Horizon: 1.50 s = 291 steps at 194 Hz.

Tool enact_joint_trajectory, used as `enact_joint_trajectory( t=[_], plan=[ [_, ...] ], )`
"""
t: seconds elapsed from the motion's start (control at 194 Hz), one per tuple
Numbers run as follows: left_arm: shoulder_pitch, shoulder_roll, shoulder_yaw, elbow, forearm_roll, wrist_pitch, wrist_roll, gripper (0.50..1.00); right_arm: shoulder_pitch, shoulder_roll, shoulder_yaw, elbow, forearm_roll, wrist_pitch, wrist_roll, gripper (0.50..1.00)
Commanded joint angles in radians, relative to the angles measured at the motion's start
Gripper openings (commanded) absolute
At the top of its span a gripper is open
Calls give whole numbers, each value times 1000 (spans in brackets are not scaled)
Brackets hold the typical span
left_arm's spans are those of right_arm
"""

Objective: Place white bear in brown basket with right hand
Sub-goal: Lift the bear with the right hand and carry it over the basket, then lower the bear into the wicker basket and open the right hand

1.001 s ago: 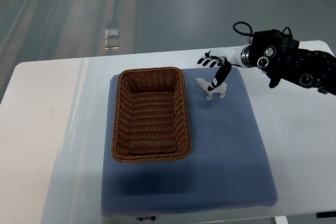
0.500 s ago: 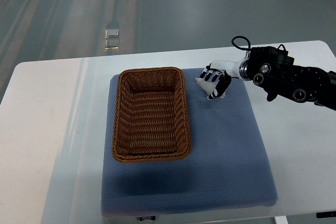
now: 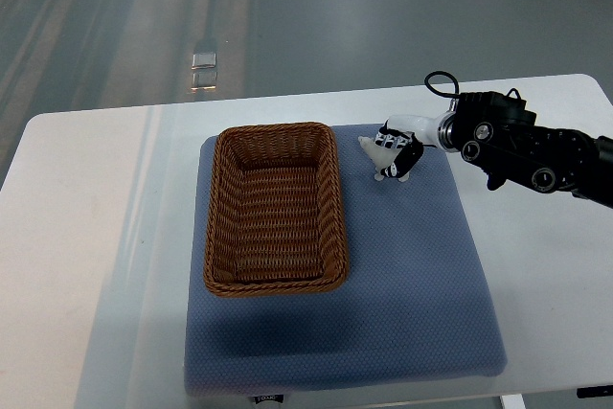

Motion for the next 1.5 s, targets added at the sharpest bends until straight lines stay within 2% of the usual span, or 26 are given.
enact_joint_trajectory(
  t=[0.0, 0.17, 0.495, 0.666, 0.8, 0.887, 0.944, 1.145, 1.341, 1.496],
  plan=[
    [0, 0, 2, 1, 0, 0, 0, 1000, 11, 0, -10, -5, 0, -6, 0, 500],
    [-1, 0, 2, 1, 0, 0, 0, 1000, 83, -52, -7, 17, 18, 11, 3, 500],
    [0, 0, 2, -2, 0, 0, 0, 1000, 394, -339, -3, 262, 103, 186, 5, 500],
    [-1, 0, 2, -5, 3, -1, 0, 1000, 437, -367, -13, 313, 103, 207, 3, 500],
    [-1, 0, 2, -2, 3, -1, 0, 1000, 428, -318, -10, 313, 114, 184, 7, 500],
    [-1, 0, 2, 0, 1, -1, 0, 1000, 420, -256, -10, 313, 176, 118, 10, 500],
    [-1, 0, 2, 0, 1, -1, 0, 1000, 413, -201, -12, 313, 232, 68, 11, 500],
    [-1, 0, 2, -2, 1, -1, -2, 1000, 411, 8, -101, 262, 261, -18, 23, 500],
    [-1, 0, 0, 0, 0, -1, -2, 1000, 342, 192, -164, 161, 233, -60, 28, 500],
    [-1, 0, 0, 1, -2, 0, 0, 1000, 287, 265, -164, 113, 209, -72, 30, 500]
  ],
)
